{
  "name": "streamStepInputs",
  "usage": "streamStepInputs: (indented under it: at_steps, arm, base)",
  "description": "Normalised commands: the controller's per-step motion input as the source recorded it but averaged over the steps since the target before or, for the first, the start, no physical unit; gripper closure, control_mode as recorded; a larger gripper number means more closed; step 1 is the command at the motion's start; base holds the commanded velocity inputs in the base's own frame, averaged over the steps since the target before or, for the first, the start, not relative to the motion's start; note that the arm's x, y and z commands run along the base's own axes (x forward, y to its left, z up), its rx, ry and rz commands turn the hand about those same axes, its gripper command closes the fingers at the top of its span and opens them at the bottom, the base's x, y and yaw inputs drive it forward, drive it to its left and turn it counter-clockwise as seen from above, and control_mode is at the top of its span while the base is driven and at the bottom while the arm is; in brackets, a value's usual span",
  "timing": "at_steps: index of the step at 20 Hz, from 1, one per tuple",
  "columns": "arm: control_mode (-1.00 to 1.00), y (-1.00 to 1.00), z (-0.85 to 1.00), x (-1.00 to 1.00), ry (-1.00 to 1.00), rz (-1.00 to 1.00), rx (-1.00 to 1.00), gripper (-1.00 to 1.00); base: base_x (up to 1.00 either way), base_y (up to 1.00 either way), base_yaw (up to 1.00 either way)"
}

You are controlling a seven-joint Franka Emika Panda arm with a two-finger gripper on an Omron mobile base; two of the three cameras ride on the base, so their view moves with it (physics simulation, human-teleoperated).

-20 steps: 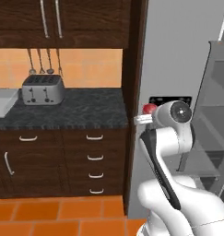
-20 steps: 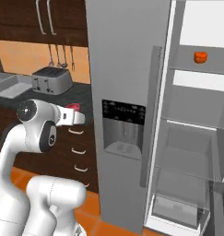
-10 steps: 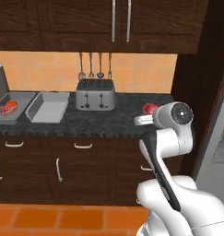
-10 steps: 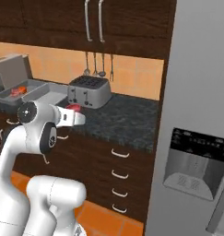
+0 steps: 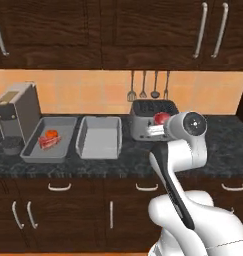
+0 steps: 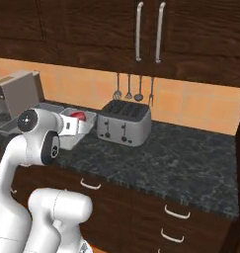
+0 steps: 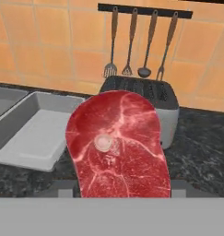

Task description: Place one squash and one steak in each tupperware on the nearby counter, to pack two identical lunches.

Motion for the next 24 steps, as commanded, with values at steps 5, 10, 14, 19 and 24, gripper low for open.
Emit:
streamStepInputs:
  at_steps: [5, 10, 14, 19, 24]
  arm:
    - [1.00, 0.00, 0.00, 0.00, 0.00, 0.00, 0.00, 1.00]
    - [1.00, 0.00, 0.00, 0.00, 0.00, 0.00, 0.00, 1.00]
    - [-1.00, 0.00, -0.34, 0.01, 0.11, -0.04, 0.00, 1.00]
    - [-1.00, -0.23, -0.77, 0.36, 0.23, -0.01, 0.09, 1.00]
    - [-1.00, -0.32, -0.75, 0.88, 0.13, 0.04, 0.17, 1.00]
  base:
    - [0.92, 1.00, -0.15]
    - [0.79, 1.00, -0.20]
    - [0.10, 0.32, -0.08]
    - [0.00, 0.00, 0.00]
    - [0.00, 0.00, 0.00]
